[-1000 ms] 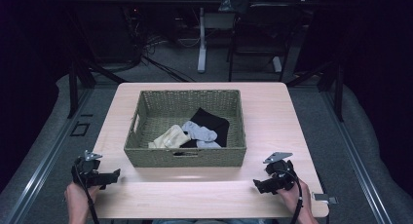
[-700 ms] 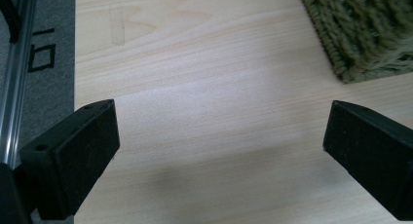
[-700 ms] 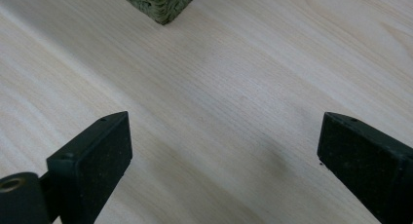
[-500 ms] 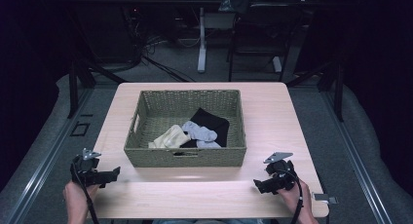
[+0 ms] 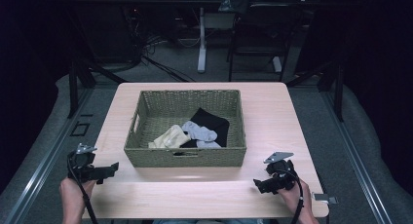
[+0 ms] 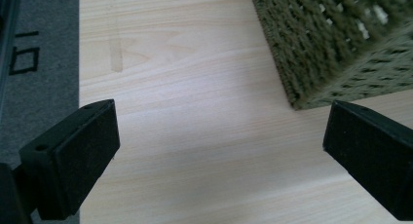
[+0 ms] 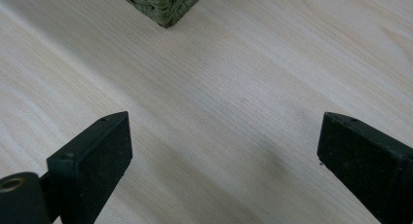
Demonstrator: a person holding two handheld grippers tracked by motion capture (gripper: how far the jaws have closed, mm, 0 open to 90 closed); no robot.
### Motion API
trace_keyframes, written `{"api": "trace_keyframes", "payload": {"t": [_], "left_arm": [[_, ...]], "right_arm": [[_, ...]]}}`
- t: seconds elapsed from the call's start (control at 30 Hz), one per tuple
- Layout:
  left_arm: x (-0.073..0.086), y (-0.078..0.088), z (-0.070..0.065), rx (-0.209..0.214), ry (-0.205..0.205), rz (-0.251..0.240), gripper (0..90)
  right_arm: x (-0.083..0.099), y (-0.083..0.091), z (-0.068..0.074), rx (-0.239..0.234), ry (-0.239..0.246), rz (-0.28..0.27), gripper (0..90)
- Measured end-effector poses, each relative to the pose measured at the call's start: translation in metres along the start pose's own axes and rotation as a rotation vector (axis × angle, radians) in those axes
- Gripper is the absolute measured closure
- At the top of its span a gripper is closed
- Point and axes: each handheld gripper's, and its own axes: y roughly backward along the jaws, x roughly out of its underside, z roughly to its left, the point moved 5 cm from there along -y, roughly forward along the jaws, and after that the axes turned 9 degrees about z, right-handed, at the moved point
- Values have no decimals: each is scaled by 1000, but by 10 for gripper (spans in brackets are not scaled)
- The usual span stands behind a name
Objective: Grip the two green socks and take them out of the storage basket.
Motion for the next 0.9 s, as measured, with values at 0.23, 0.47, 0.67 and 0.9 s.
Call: {"api": "trace_keyframes", "payload": {"t": [0.23,0.47,0.67,0.9], "left_arm": [[-17,20,1,6,-10,-26,0],[-40,37,-6,16,-57,-46,0],[-60,46,-12,20,-91,-56,0],[-87,49,-28,38,-156,-56,0]], "right_arm": [[0,-5,-1,3,-1,18,52],[0,-5,1,15,6,23,53],[1,-5,-1,5,-12,16,53],[0,-5,2,10,2,13,53]]}}
